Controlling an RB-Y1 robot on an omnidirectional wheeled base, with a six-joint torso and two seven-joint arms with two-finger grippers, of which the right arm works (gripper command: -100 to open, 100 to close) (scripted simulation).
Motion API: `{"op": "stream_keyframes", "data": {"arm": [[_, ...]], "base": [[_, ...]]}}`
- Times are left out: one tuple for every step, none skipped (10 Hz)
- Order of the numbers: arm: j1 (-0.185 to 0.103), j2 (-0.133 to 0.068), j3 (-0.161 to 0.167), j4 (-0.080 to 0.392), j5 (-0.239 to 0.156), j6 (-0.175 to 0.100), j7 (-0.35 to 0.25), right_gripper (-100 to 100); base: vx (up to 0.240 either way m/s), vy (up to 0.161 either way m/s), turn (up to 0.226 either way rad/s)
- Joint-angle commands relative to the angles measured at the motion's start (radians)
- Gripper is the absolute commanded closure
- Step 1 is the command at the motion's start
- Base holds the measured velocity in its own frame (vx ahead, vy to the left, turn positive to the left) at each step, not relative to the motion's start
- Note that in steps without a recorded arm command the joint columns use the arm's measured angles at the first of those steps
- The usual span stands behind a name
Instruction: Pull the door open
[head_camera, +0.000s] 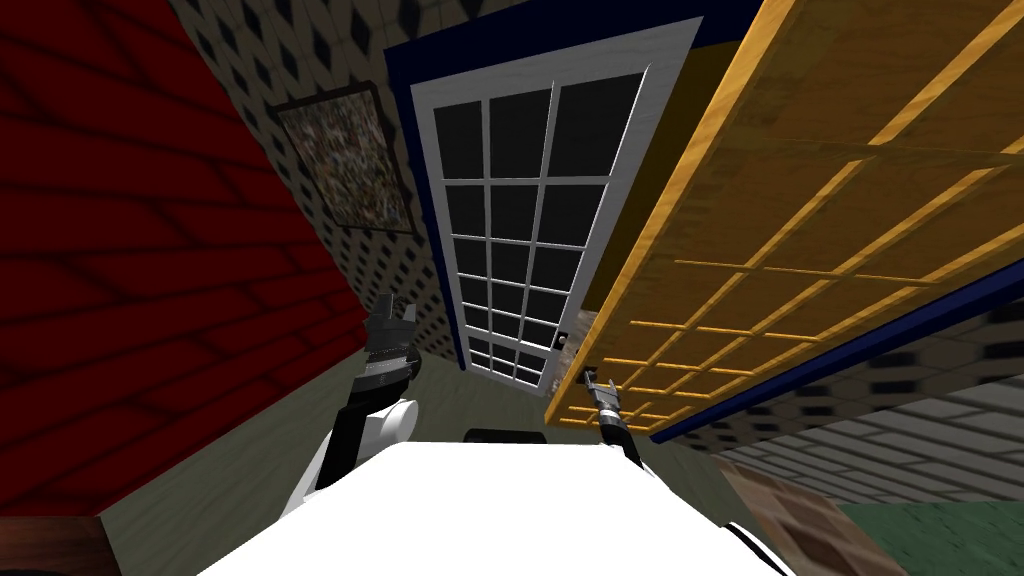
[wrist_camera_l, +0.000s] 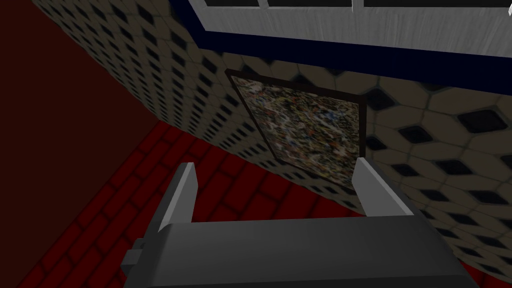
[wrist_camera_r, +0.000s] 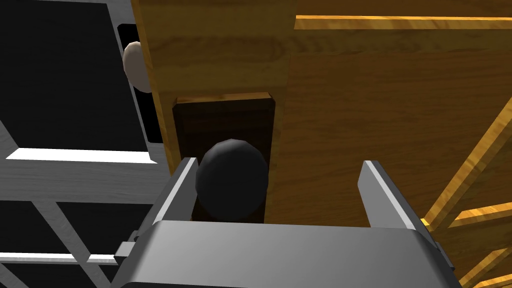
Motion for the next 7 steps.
{"op": "stream_keyframes", "data": {"arm": [[0.004, -0.015, -0.013, 0.050, -0.008, 0.001, -0.007, 100], [0.004, -0.015, -0.013, 0.078, -0.008, 0.001, -0.007, 100], [0.004, -0.015, -0.013, 0.078, -0.008, 0.001, -0.007, 100], [0.004, -0.015, -0.013, 0.050, -0.008, 0.001, -0.007, 100], [0.004, -0.015, -0.013, 0.023, -0.008, 0.001, -0.007, 100], [0.004, -0.015, -0.013, 0.039, -0.008, 0.001, -0.007, 100], [0.004, -0.015, -0.013, 0.070, -0.008, 0.001, -0.007, 100]], "base": [[-0.002, -0.014, 0.018], [0.009, -0.002, 0.028], [0.004, 0.010, 0.002], [-0.009, 0.002, -0.057], [-0.011, -0.003, 0.002], [-0.011, -0.002, 0.024], [0.004, 0.003, 0.016]]}}
